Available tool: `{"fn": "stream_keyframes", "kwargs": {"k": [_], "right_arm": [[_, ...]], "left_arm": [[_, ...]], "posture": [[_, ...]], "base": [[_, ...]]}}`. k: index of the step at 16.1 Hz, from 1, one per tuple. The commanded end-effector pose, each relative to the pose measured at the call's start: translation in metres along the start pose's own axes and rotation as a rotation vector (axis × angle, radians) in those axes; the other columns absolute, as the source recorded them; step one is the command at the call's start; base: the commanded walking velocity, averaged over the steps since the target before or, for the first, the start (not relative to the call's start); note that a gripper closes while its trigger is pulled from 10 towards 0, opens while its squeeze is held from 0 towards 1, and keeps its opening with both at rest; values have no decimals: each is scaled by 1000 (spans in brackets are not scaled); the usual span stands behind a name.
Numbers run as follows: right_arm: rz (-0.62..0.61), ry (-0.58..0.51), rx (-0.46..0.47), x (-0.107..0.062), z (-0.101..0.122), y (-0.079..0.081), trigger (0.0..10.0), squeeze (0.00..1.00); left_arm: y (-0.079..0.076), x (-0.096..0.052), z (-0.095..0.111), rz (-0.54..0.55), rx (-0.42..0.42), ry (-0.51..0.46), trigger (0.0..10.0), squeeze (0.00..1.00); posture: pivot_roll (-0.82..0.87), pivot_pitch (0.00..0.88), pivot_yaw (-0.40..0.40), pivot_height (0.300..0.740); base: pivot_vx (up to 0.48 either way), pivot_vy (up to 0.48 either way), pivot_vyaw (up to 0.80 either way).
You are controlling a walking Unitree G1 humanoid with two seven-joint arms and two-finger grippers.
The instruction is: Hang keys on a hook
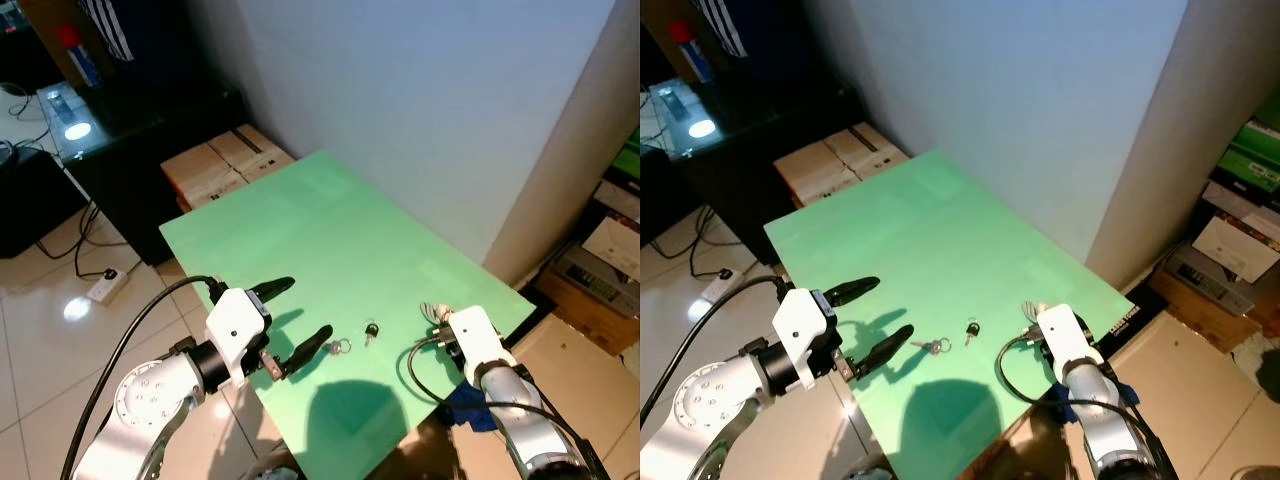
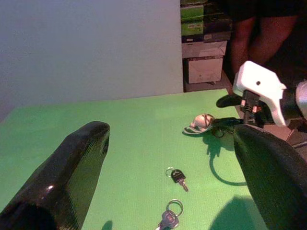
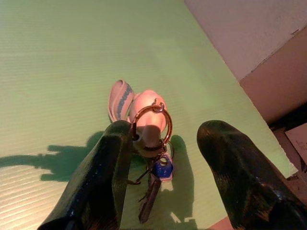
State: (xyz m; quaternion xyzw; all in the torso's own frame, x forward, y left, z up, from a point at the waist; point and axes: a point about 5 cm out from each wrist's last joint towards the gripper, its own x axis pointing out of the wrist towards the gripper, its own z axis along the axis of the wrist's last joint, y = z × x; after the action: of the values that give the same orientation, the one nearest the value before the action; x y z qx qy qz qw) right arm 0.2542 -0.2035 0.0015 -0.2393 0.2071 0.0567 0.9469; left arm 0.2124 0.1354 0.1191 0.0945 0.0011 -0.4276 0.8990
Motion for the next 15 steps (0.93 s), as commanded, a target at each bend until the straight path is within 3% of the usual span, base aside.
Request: {"fn": "stream_keyframes", "kwargs": {"k": [1,15], "right_arm": [[6,-13,0,1,1,3,10000,0],[70,-35,-1,11,3,9,10000,0]], "left_arm": [[1,-4,-1,-1,10,17,10000,0],[-1,-9,-1,-4,13,29,10000,0]], "posture": [[65,81,123,740],[79,85,126,740]], "base": [[0,0,0],[0,0,0]]}}
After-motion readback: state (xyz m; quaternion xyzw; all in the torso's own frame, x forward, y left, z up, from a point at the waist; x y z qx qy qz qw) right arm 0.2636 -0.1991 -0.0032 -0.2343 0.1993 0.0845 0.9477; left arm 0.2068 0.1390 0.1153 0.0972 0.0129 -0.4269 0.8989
